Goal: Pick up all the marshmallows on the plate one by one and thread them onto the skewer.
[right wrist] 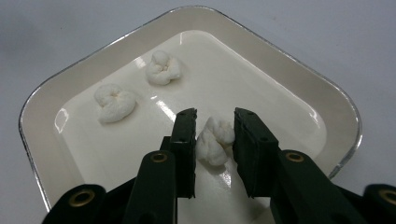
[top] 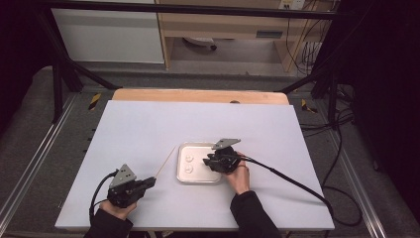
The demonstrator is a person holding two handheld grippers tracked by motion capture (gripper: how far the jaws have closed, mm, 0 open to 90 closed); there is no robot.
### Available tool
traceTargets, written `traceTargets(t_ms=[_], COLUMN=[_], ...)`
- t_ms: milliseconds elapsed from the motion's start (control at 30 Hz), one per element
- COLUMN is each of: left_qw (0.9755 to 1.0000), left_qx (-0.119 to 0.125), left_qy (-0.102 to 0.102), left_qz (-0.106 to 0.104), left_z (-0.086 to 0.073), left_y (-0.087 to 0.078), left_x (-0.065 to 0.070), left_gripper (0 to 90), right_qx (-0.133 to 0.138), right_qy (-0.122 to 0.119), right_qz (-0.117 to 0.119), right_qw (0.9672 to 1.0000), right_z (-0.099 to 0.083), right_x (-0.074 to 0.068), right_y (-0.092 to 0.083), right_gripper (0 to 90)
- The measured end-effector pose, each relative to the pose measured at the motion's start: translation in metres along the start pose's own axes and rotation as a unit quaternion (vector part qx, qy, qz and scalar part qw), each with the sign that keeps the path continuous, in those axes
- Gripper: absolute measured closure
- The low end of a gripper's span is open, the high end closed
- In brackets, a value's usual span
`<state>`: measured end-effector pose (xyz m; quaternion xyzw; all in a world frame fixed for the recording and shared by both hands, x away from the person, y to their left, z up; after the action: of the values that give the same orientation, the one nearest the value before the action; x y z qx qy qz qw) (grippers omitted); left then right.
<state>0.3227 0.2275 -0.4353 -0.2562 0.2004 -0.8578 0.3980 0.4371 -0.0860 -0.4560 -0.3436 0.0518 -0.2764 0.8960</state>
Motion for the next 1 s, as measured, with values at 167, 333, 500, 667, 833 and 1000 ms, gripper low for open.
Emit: traceTargets(t_ms=[167, 333, 500, 667, 833, 1000], left_qw=[1.0, 0.9999, 0.9998, 0.9996, 0.9991, 0.9986], left_qx=[0.006, 0.009, 0.01, 0.016, 0.021, 0.018], left_qy=[0.002, 0.006, 0.012, 0.018, 0.025, 0.033], left_qz=[-0.002, -0.006, -0.01, -0.016, -0.027, -0.037], left_z=[0.0, 0.0, 0.0, 0.0, 0.001, 0.001], left_y=[-0.001, 0.0, 0.002, 0.005, 0.008, 0.013], left_x=[0.003, 0.008, 0.014, 0.021, 0.031, 0.041], left_gripper=[88.2, 88.2, 88.3, 88.2, 88.2, 88.2], right_qx=[0.023, 0.039, 0.063, 0.098, 0.122, 0.144], right_qy=[0.0, 0.0, 0.005, 0.011, 0.015, 0.022], right_qz=[0.006, 0.016, 0.028, 0.05, 0.06, 0.069], right_qw=[0.9997, 0.9991, 0.9976, 0.9939, 0.9906, 0.9869], right_z=[0.009, 0.014, 0.02, 0.026, 0.03, 0.034], right_x=[-0.001, -0.001, -0.004, -0.007, -0.008, -0.008], right_y=[-0.017, -0.032, -0.053, -0.073, -0.086, -0.099], right_gripper=[71.9, 72.5, 73.1, 73.5, 73.5, 73.5])
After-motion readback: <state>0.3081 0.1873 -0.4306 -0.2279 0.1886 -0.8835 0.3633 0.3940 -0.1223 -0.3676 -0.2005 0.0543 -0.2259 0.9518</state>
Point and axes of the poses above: each handheld gripper's, and its own axes: y roughly forward along the jaws, z roughly out of its top, x roughly to its right, the point moved 1 cm from there along y, roughly forward along the jaws, and after that the axes turned 13 degrees about -y, right-handed, at the moved point
